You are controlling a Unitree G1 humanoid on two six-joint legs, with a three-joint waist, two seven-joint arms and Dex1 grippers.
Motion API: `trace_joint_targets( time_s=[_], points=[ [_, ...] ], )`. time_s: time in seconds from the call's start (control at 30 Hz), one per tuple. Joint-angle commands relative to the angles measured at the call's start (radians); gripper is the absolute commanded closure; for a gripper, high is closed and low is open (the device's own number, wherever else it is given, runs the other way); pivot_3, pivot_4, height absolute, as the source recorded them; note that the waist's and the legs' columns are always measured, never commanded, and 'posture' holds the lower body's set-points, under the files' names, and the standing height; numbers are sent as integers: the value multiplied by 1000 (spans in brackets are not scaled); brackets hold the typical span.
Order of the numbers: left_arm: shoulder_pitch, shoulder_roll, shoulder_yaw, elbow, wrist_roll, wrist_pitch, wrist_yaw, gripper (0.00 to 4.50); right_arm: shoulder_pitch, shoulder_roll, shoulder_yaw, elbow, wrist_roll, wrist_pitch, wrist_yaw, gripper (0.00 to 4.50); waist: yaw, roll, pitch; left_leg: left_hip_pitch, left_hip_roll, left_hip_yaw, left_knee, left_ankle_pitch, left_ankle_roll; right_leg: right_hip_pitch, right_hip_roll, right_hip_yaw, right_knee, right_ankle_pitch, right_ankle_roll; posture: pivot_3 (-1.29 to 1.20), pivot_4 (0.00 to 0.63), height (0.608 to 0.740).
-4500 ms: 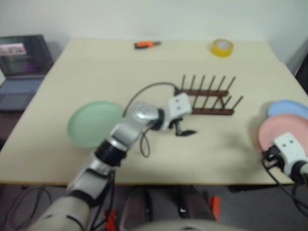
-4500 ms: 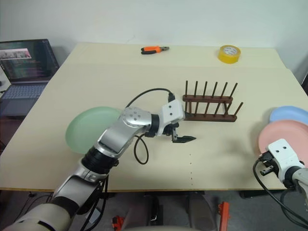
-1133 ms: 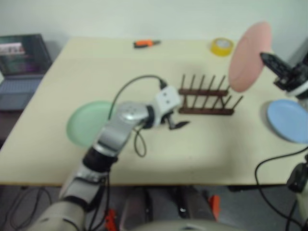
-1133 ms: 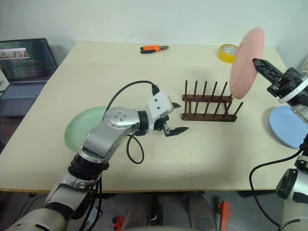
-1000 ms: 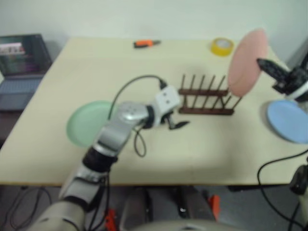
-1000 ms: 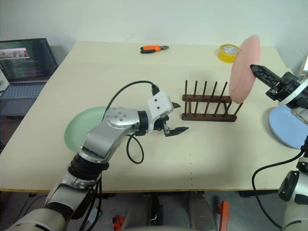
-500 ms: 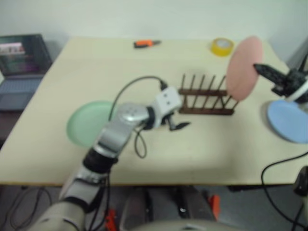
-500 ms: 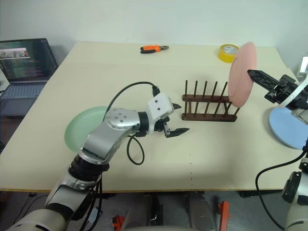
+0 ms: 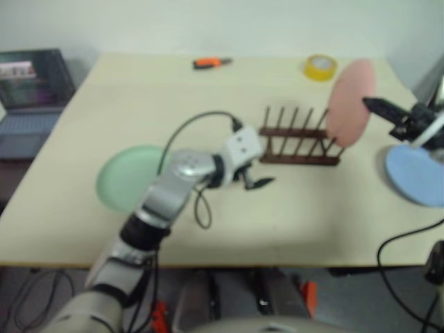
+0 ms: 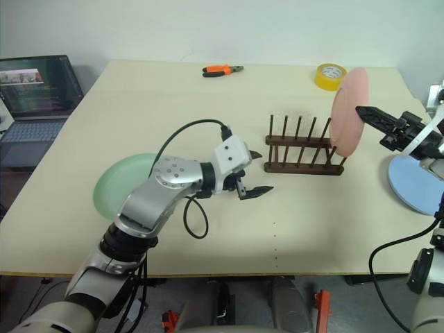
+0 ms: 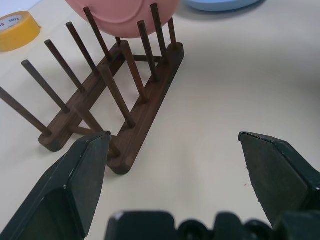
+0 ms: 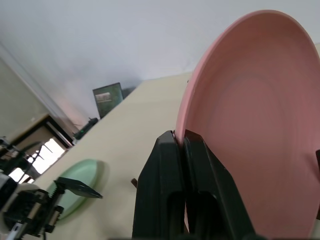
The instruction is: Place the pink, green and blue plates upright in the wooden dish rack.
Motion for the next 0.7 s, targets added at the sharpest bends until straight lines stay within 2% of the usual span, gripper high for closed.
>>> trace_joint_targets(
  time_s=[0.03, 0.27, 0.47, 0.7],
  points=[
    [-15, -4, 2, -29, 1, -9, 7, 0, -10, -25, -17, -28, -2, -17, 6, 3795, -1, 0, 0, 0, 0, 0, 0, 0, 0, 0, 0, 0, 0, 0, 0, 0, 150, 740],
    [-16, -6, 0, -25, 3, -12, 7, 0, -13, -26, -6, -26, -42, -60, 5, 1416, -1, 0, 0, 0, 0, 0, 0, 0, 0, 0, 0, 0, 0, 0, 0, 0, 150, 740],
    [-16, -5, 2, -23, 4, -14, 7, 0, -4, -63, -1, -36, -75, -103, 34, 1416, 0, 0, 0, 0, 0, 0, 0, 0, 0, 0, 0, 0, 0, 0, 0, 0, 150, 740],
    [-20, -1, 3, -20, -4, -24, -9, 0, 70, -187, 27, -87, -178, -187, 65, 1416, 1, 0, 0, 0, 0, 0, 0, 0, 0, 0, 0, 0, 0, 0, 0, 0, 150, 740]
  ],
)
